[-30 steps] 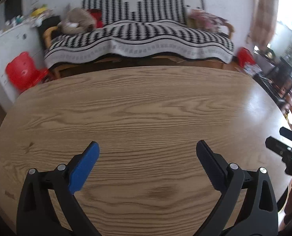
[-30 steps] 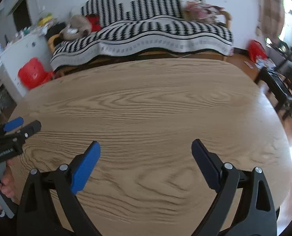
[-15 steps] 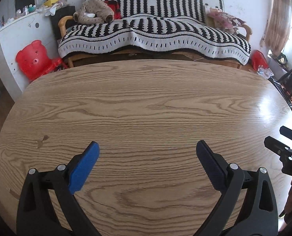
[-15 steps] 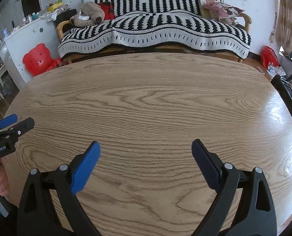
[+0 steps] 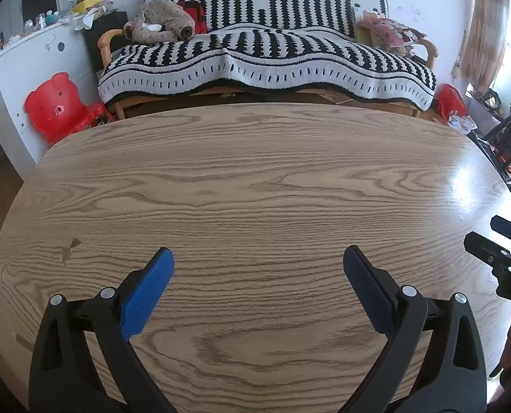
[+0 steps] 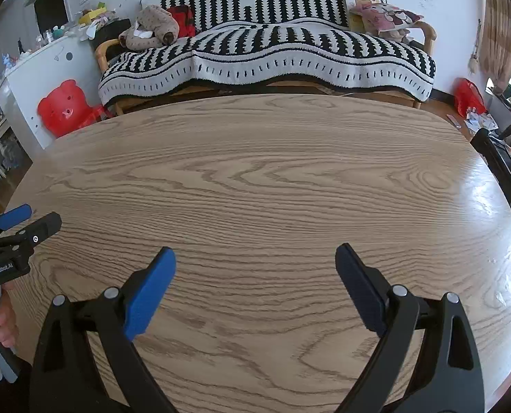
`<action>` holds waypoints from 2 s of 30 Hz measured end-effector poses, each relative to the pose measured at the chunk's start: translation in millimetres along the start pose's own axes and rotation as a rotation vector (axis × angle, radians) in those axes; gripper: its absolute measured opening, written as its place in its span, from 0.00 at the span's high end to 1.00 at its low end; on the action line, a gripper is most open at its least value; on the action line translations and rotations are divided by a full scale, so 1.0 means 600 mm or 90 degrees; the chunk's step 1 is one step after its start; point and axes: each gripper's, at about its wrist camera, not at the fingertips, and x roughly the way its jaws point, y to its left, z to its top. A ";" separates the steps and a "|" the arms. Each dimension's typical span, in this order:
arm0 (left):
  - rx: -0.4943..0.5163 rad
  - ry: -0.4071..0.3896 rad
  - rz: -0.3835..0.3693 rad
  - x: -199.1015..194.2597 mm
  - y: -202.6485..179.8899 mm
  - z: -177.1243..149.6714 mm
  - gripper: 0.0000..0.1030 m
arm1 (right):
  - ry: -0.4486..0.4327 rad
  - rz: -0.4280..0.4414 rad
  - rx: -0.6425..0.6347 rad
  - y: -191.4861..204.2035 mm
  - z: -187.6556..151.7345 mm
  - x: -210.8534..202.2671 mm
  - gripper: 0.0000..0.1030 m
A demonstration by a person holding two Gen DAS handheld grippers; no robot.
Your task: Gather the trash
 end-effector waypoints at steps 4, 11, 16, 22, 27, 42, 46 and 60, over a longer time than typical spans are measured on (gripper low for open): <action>0.001 0.000 0.000 -0.001 -0.001 -0.001 0.07 | -0.001 -0.001 0.001 -0.003 -0.004 -0.005 0.12; 0.001 0.000 0.000 -0.002 -0.003 -0.001 0.07 | -0.003 -0.003 0.005 -0.012 -0.003 -0.012 0.12; 0.002 0.001 0.001 -0.002 -0.007 -0.001 0.07 | -0.004 -0.003 0.005 -0.013 -0.003 -0.012 0.12; 0.001 0.005 0.000 -0.001 -0.008 -0.003 0.07 | -0.003 -0.004 0.004 -0.013 -0.003 -0.012 0.12; 0.001 0.005 -0.001 -0.001 -0.009 -0.003 0.07 | -0.003 -0.004 0.005 -0.013 -0.003 -0.012 0.12; 0.006 0.006 0.000 0.001 -0.008 -0.002 0.07 | -0.004 -0.004 0.004 -0.014 -0.004 -0.013 0.12; 0.006 0.007 -0.001 0.002 -0.007 -0.004 0.07 | -0.003 -0.004 0.004 -0.014 -0.004 -0.013 0.12; 0.016 -0.002 -0.004 0.000 -0.010 -0.010 0.07 | -0.003 -0.005 0.004 -0.013 -0.004 -0.012 0.12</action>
